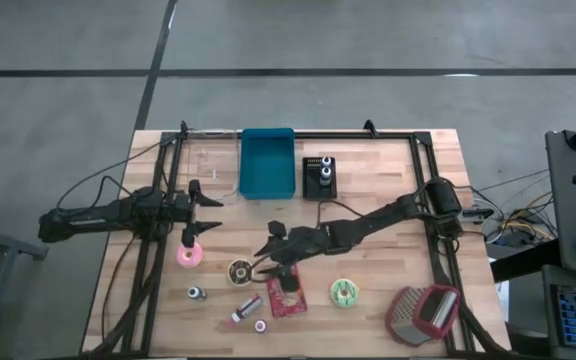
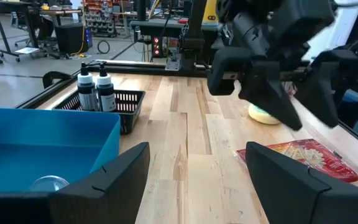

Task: Pick & Place Food Item
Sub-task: Put the top pink food coloring bottle into the black bin

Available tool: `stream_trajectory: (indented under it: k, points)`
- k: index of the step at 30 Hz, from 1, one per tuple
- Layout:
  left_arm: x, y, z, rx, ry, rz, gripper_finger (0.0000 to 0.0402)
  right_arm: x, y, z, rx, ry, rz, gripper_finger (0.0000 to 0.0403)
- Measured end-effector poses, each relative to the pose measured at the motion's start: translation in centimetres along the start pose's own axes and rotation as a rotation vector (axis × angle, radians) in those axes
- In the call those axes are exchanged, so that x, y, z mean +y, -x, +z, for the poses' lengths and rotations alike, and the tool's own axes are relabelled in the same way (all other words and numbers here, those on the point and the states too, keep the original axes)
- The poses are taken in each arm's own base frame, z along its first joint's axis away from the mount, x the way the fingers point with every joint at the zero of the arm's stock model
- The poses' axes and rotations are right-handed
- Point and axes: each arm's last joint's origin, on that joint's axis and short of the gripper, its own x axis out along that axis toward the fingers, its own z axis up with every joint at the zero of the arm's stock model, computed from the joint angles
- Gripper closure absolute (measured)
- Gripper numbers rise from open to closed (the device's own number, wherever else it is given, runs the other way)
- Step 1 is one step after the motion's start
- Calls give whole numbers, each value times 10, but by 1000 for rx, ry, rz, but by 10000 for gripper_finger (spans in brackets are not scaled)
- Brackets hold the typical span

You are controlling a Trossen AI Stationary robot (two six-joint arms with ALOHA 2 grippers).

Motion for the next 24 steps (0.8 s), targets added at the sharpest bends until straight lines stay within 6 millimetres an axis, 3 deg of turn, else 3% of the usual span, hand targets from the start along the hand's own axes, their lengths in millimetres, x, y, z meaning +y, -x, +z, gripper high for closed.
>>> stream_trajectory:
  k: [10, 14, 18, 24]
  points:
    - [0, 0, 0, 0, 0, 0, 129, 1, 29, -32, -310, -24, 57, 188]
    - [0, 0, 0, 0, 0, 0, 129, 4, 34, -46, -254, -45, 183, 188]
    - [0, 0, 0, 0, 0, 0, 129, 4, 33, -44, -230, -73, 197, 188]
    - [0, 0, 0, 0, 0, 0, 129, 6, 7, -45, -75, -88, 201, 188]
